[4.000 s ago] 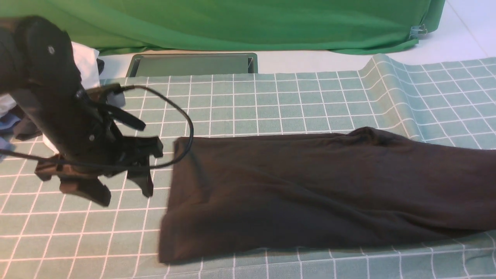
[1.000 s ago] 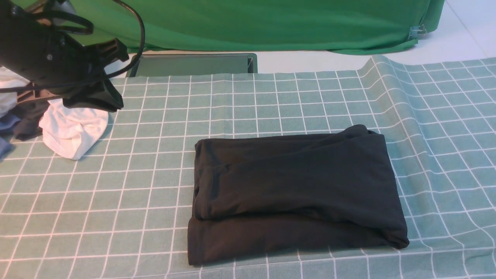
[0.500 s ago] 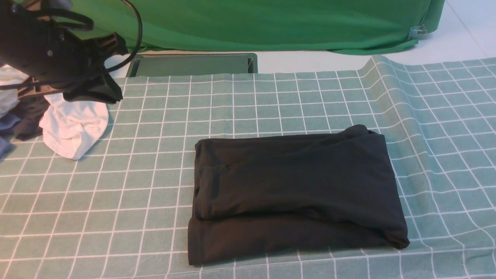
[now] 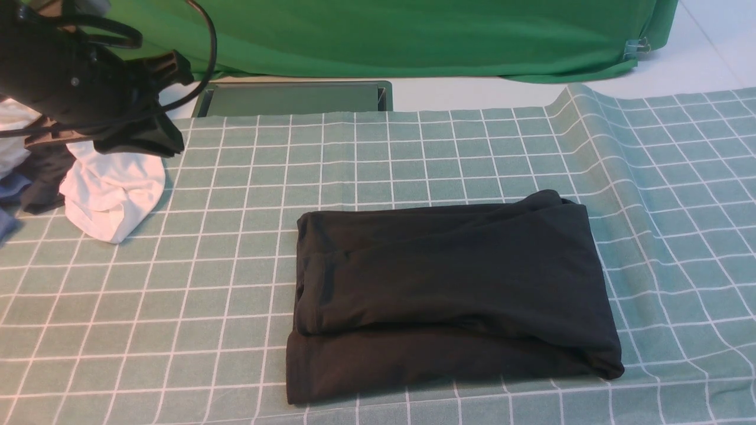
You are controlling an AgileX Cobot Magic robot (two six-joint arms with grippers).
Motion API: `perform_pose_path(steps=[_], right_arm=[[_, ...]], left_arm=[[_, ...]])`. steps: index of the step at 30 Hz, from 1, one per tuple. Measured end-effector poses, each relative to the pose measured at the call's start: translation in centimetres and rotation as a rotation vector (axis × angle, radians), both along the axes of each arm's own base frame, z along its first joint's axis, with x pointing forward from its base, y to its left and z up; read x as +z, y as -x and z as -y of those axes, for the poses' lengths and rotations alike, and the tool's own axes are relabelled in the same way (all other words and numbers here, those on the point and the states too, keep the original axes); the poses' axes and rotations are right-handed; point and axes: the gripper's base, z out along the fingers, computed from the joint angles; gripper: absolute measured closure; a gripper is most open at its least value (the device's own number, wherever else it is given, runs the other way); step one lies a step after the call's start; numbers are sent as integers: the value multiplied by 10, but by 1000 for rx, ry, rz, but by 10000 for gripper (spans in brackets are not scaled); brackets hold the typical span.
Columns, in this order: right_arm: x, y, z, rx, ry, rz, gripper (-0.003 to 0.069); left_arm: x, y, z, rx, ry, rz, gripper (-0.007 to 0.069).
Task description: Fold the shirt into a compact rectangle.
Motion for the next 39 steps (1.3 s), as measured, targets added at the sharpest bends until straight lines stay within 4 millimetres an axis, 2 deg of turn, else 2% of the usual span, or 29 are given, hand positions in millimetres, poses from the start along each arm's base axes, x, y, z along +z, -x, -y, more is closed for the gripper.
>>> perform_pose_path(steps=[4,11,17,29,32,39], right_arm=[[-14,-5,-3,0,-38,70,578],[-28,-8,-4,0,-29,46,559],[-29,-8,-4,0,-30,47,548],[-32,-8,-4,0,-18,24,533],[-41,-7,-1,-29,17,-43,529],[-96,-7,13,-238,81,-198,508]], left_arm=[[-1,0,-2,-8,-35,2,607],[-2,0,-8,-16,-120,7,607],[-2,-1,-11,-16,-151,22,607],[3,-8,-8,12,-104,99,607],[3,-8,-9,11,-109,99,607],[3,-8,-9,10,-115,100,607]])
